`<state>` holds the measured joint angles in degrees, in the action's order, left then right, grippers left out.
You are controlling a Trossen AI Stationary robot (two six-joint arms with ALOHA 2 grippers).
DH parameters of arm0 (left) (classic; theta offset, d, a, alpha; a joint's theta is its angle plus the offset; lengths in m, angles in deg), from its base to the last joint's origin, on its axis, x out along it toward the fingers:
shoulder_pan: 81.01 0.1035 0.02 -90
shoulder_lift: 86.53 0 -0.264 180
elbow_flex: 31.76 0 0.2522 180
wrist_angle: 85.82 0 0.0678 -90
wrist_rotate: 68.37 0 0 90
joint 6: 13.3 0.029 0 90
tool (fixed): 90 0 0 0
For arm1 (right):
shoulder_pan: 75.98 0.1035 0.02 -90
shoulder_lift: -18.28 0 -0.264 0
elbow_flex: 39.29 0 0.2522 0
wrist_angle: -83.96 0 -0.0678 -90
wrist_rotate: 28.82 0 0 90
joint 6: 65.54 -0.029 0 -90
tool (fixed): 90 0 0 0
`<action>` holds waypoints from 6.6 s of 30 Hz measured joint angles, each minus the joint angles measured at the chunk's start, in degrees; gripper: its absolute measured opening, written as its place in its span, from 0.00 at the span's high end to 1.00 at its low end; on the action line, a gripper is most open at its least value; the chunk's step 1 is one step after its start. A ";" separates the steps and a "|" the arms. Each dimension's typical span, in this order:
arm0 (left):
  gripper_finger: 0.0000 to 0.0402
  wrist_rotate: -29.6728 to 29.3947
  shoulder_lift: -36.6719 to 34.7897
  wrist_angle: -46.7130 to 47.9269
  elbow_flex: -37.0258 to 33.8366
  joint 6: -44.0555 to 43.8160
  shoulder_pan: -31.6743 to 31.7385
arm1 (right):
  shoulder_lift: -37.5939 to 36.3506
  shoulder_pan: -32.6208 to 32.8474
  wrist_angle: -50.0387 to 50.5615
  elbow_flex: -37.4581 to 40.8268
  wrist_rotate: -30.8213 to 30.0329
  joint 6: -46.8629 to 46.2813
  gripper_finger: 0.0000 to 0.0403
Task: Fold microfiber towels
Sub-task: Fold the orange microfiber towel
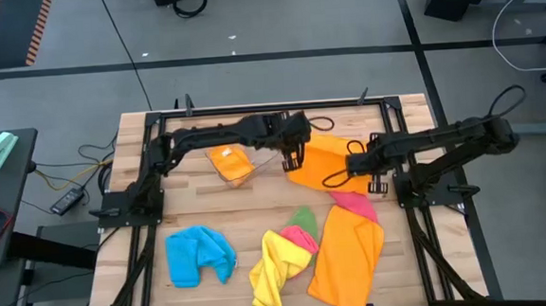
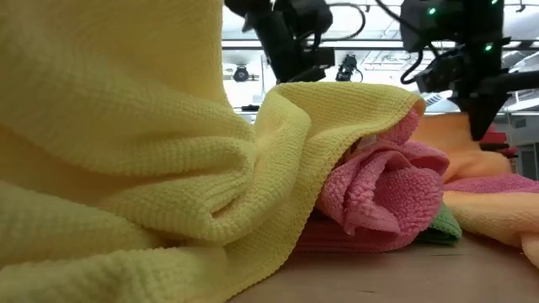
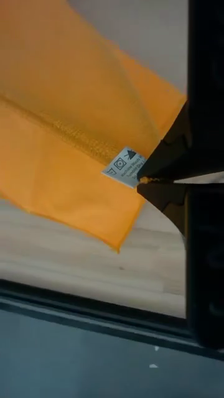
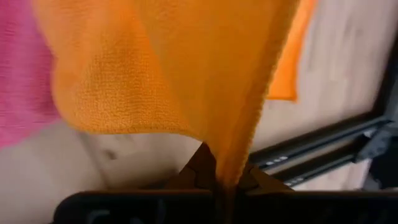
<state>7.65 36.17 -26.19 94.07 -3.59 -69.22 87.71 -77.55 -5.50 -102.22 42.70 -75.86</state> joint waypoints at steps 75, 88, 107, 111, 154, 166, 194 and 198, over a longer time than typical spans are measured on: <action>0.52 -4.30 13.03 3.60 -0.04 25.04 -7.89 | -17.82 22.68 -24.29 8.11 -9.85 -15.77 0.61; 0.64 -6.15 14.37 5.04 0.03 23.83 -7.24 | -17.64 24.60 -25.38 8.09 -10.52 -16.66 0.61; 0.96 -12.30 11.48 18.11 7.29 17.13 -12.35 | -15.18 24.60 -44.45 14.08 -13.07 -4.81 0.61; 0.97 -9.10 10.56 22.95 10.57 12.10 -13.53 | -14.31 24.60 -59.11 19.59 -13.09 2.57 0.61; 0.98 -5.13 10.63 15.12 12.34 1.83 -22.09 | 19.13 21.70 -101.77 19.89 -18.53 33.06 0.61; 0.90 -5.20 10.56 15.61 12.31 1.01 -22.05 | 19.08 21.15 -102.64 19.85 -16.21 32.58 0.77; 0.68 -12.12 1.35 -5.09 -13.97 -7.44 -23.81 | 12.33 23.33 -86.86 19.61 -21.53 18.67 0.98; 0.71 -12.51 -4.17 -16.25 -23.30 -7.04 -23.27 | 10.87 23.60 -86.84 19.65 -22.03 17.02 0.98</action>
<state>-4.86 32.01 -42.44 70.78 -10.63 -92.49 98.58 -53.95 -92.34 -82.57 20.67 -58.83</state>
